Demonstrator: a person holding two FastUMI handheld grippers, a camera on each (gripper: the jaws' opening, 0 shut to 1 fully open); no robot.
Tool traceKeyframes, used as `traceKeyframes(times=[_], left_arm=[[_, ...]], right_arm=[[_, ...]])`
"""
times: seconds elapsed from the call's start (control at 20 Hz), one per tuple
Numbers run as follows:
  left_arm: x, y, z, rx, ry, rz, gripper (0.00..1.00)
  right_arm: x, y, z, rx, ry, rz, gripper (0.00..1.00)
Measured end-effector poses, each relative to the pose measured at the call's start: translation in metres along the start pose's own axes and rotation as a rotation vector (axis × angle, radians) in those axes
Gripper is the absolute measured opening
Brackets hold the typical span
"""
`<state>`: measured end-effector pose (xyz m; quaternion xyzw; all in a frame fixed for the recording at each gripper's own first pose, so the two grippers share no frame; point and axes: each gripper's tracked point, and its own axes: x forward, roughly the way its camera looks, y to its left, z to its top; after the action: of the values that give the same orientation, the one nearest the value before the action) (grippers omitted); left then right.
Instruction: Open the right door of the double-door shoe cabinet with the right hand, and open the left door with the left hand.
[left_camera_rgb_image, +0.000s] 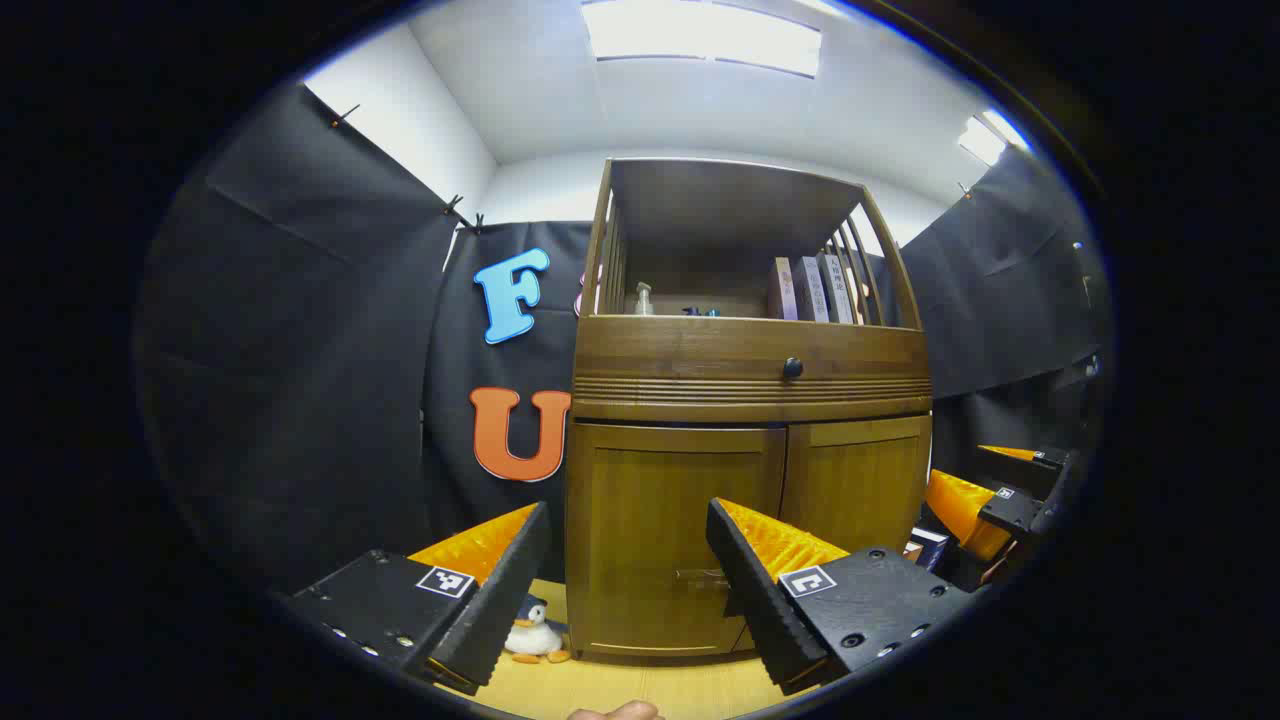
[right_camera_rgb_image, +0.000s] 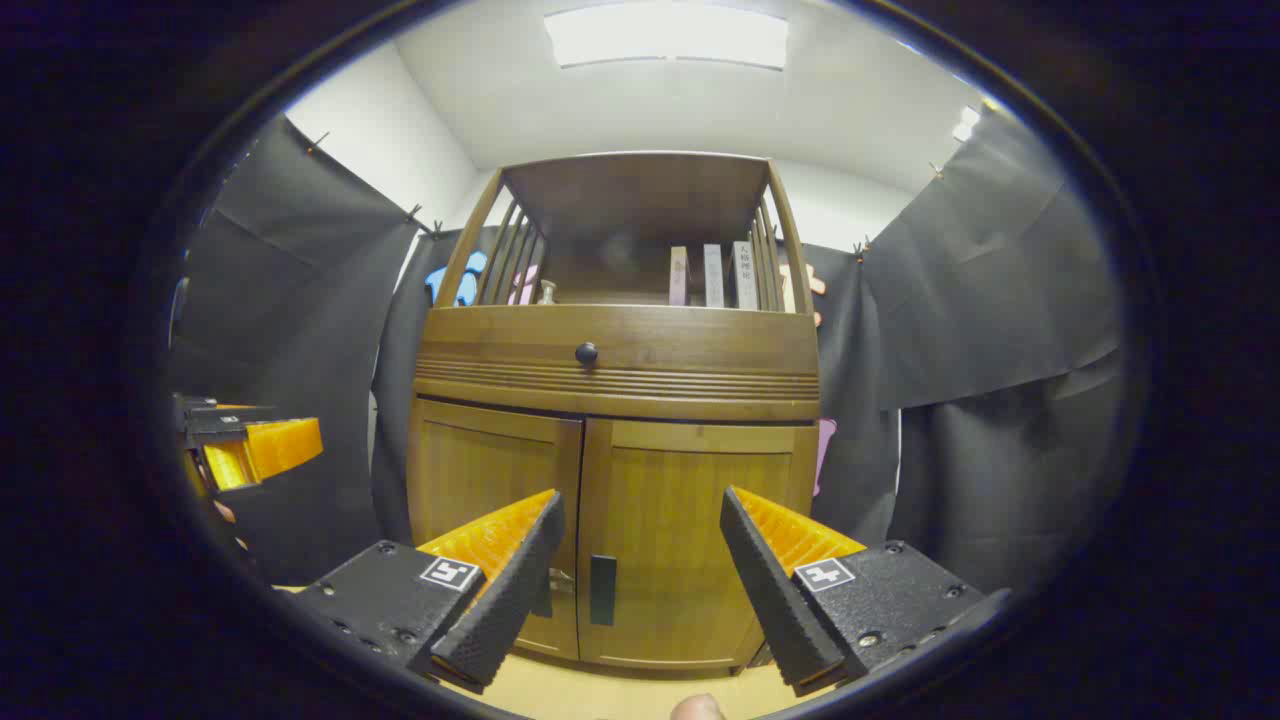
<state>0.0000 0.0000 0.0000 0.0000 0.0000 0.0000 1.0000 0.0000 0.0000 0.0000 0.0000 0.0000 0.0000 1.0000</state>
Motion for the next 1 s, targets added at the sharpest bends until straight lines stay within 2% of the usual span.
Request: traceKeyframes(times=[0.1, 0.15, 0.2, 0.3, 0.35, 0.6, 1.0], left_arm=[[0.004, -0.004, -0.004, 0.021, 0.020, 0.003, 1.00], [0.006, -0.008, -0.007, 0.031, 0.026, -0.010, 0.95], [0.006, -0.013, -0.008, 0.039, 0.026, -0.023, 1.00], [0.008, -0.016, -0.014, 0.037, 0.046, -0.034, 1.00], [0.009, -0.018, -0.018, 0.030, 0.057, -0.041, 0.95], [0.011, -0.024, -0.025, 0.046, 0.071, -0.050, 0.95], [0.013, -0.021, -0.028, 0.065, 0.078, -0.030, 0.95]], right_arm=[[-0.001, -0.003, -0.001, -0.005, 0.006, 0.008, 0.99], [0.001, -0.005, -0.003, -0.008, 0.009, 0.006, 1.00], [0.001, -0.006, -0.004, -0.012, 0.015, 0.001, 0.99], [0.000, -0.006, -0.008, -0.012, 0.025, 0.000, 1.00], [0.001, -0.007, -0.008, -0.013, 0.026, 0.001, 0.99], [0.005, -0.004, -0.019, -0.026, 0.063, 0.033, 0.99], [0.043, 0.012, -0.078, 0.024, 0.223, 0.061, 0.99]])
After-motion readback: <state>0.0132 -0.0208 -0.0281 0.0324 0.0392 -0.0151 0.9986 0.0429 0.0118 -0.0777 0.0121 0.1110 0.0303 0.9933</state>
